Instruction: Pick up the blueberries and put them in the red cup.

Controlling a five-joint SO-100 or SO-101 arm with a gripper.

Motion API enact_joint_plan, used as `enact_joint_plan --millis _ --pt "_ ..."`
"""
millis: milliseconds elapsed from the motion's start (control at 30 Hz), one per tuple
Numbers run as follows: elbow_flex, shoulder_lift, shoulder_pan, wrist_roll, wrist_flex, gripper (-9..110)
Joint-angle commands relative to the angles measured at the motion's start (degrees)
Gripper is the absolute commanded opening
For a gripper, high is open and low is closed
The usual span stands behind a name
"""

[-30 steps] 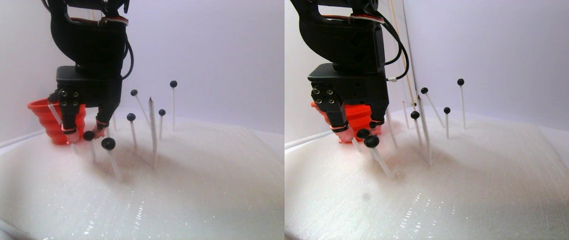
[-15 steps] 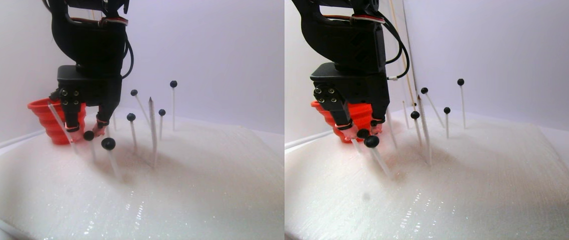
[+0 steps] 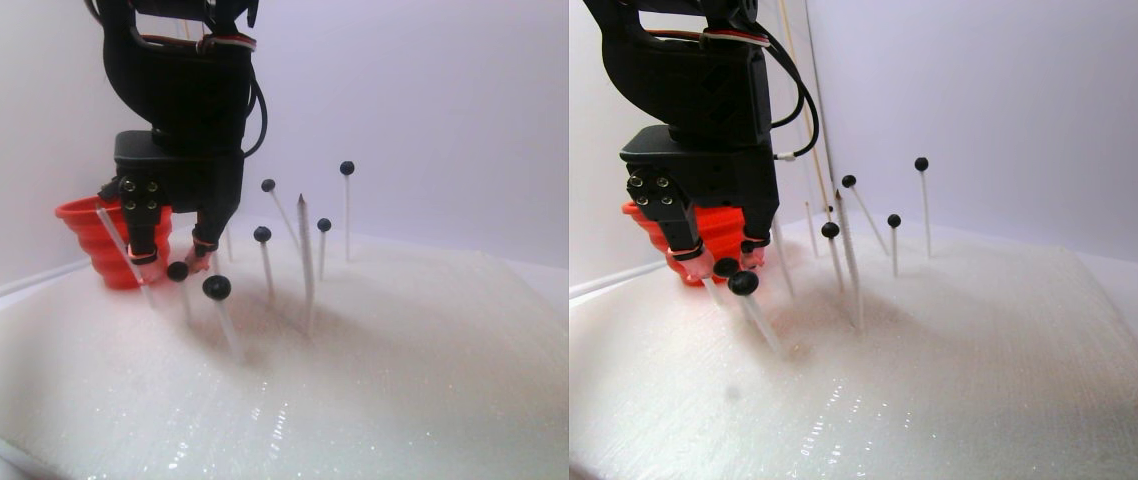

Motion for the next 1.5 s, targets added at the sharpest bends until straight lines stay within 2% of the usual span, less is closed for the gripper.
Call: enact_joint_plan --millis 0,1100,1467 --pt "0.00 1.58 -0.97 -0.62 0.00 16" --pt "0.88 5.27 -1.49 -0.35 2.11 11" --pt "1.05 10.55 -2.20 0.09 6.06 11"
